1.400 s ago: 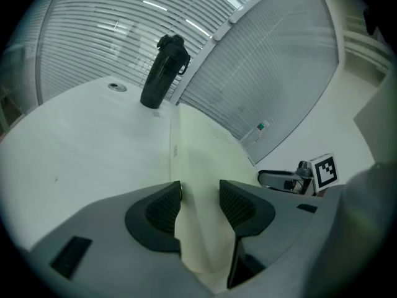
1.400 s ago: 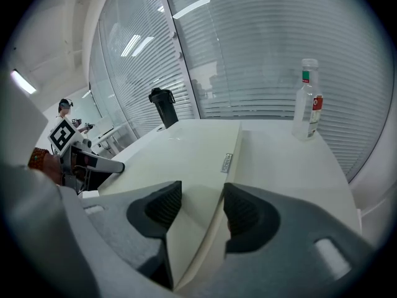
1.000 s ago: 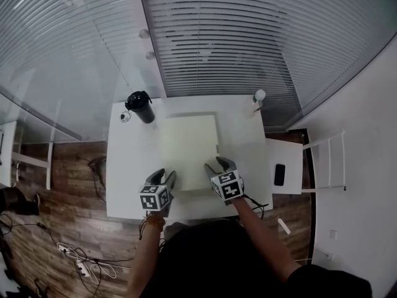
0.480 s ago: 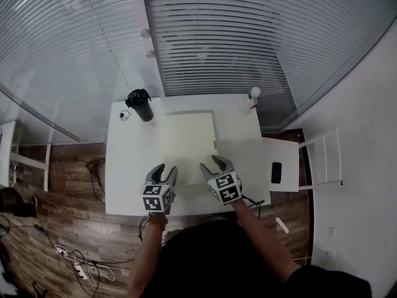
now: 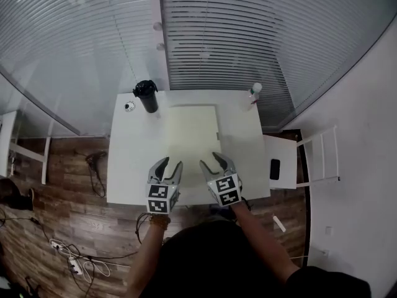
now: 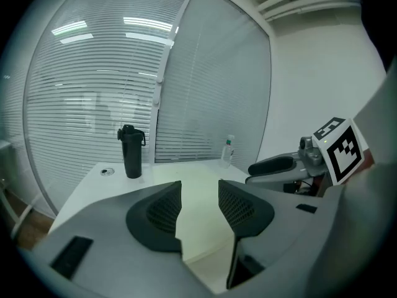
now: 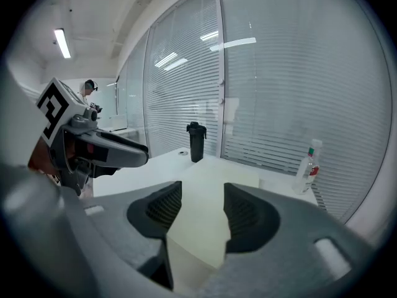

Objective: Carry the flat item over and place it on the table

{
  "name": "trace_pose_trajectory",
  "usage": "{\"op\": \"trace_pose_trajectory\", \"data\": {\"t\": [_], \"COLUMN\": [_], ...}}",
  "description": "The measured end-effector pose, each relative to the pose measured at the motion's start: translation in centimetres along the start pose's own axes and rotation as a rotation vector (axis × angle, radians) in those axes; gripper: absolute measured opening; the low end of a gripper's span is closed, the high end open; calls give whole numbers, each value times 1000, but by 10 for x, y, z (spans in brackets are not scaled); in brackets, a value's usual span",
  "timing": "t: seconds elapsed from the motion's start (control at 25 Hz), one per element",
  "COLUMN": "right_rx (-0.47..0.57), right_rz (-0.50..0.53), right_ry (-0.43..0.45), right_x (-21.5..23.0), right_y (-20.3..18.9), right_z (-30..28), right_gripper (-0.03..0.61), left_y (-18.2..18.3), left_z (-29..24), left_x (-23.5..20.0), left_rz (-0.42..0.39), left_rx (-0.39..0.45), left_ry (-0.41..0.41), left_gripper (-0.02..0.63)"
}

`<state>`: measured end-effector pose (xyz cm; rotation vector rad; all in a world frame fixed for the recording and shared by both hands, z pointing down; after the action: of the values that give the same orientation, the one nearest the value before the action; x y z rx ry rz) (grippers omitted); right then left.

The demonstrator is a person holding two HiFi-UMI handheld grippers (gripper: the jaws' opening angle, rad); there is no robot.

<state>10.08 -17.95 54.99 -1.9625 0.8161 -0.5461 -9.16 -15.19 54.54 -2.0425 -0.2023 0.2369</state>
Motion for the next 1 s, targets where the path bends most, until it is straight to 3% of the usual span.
{"op": "trace_pose_trajectory", "data": {"t": [0.52, 1.0], "right_rx": [72, 107], "right_rz": [26, -9], "right_ry": [-40, -118], "right_x": [-58, -121], "right_y": [14, -12], "right_z": [36, 97], "right_gripper": [207, 207], "left_y": [-7, -30], "left_z": [66, 133], "left_x": [3, 23], "left_rz": [-24, -65], "left_rx": [92, 144], "left_ry": [8, 2], "left_gripper": [178, 163]}}
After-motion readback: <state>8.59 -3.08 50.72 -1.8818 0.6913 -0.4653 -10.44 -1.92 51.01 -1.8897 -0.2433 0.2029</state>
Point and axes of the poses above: the fingertips, and each gripper's own axes: z backward along the fingers, x to its right, y out of its top, the point moved 9 cm from there along z, backward along the fingers, and after that the axes turned 10 degrees about y, right-handed, at the moved point
